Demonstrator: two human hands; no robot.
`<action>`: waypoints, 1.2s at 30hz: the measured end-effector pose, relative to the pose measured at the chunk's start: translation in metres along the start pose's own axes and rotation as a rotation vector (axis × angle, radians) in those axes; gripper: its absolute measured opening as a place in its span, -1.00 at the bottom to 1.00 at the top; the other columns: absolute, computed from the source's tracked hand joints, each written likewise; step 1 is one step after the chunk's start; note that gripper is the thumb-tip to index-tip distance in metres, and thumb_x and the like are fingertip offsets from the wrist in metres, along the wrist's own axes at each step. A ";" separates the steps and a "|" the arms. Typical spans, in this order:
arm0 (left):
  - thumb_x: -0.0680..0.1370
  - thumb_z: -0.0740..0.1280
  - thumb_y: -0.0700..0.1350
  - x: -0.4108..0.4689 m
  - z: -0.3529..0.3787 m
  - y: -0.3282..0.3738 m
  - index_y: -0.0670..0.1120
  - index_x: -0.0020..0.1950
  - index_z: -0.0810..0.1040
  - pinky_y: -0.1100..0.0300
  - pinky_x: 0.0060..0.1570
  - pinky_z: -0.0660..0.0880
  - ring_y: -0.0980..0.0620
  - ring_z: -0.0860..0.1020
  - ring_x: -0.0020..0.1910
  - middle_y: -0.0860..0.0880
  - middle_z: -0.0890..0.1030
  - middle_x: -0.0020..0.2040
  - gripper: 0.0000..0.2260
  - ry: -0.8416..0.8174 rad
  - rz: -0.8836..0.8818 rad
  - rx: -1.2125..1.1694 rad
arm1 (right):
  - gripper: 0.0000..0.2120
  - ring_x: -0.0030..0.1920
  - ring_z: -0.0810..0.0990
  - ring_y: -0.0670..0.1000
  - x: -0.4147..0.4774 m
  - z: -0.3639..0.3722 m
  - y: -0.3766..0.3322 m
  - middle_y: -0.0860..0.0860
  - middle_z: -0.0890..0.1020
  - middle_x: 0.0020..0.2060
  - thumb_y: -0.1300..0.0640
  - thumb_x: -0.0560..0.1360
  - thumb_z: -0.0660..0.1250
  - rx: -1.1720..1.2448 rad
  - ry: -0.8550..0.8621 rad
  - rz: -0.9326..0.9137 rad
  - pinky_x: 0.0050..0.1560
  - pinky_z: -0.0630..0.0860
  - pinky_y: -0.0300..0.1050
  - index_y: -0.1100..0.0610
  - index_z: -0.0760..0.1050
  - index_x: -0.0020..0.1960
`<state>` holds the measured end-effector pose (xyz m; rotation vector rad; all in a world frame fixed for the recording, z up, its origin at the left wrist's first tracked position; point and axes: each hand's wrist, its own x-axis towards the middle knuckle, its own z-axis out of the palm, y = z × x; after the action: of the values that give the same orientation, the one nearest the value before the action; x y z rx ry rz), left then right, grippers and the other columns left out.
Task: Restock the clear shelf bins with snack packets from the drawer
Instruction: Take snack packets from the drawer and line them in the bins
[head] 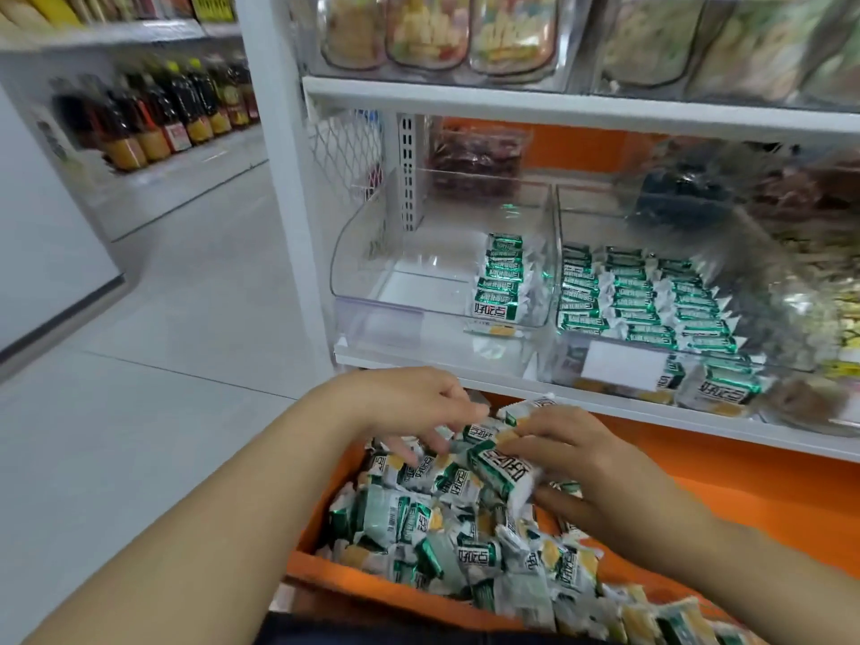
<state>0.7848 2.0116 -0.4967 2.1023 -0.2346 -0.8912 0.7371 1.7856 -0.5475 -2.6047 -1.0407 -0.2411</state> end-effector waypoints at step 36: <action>0.62 0.23 -0.02 -0.004 0.033 0.023 0.02 -0.01 0.55 0.08 -0.11 0.60 0.06 0.63 -0.12 0.03 0.68 -0.18 -0.88 0.311 0.300 -0.781 | -0.62 0.17 0.40 -0.28 0.040 -0.093 -0.052 -0.21 0.40 0.08 0.14 0.38 0.49 0.382 0.278 0.323 0.10 0.39 -0.27 -0.18 0.35 -0.01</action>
<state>0.7632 1.9778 -0.4911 1.3937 -0.0213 -0.3696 0.7263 1.8135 -0.4375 -2.2648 -0.5033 -0.2835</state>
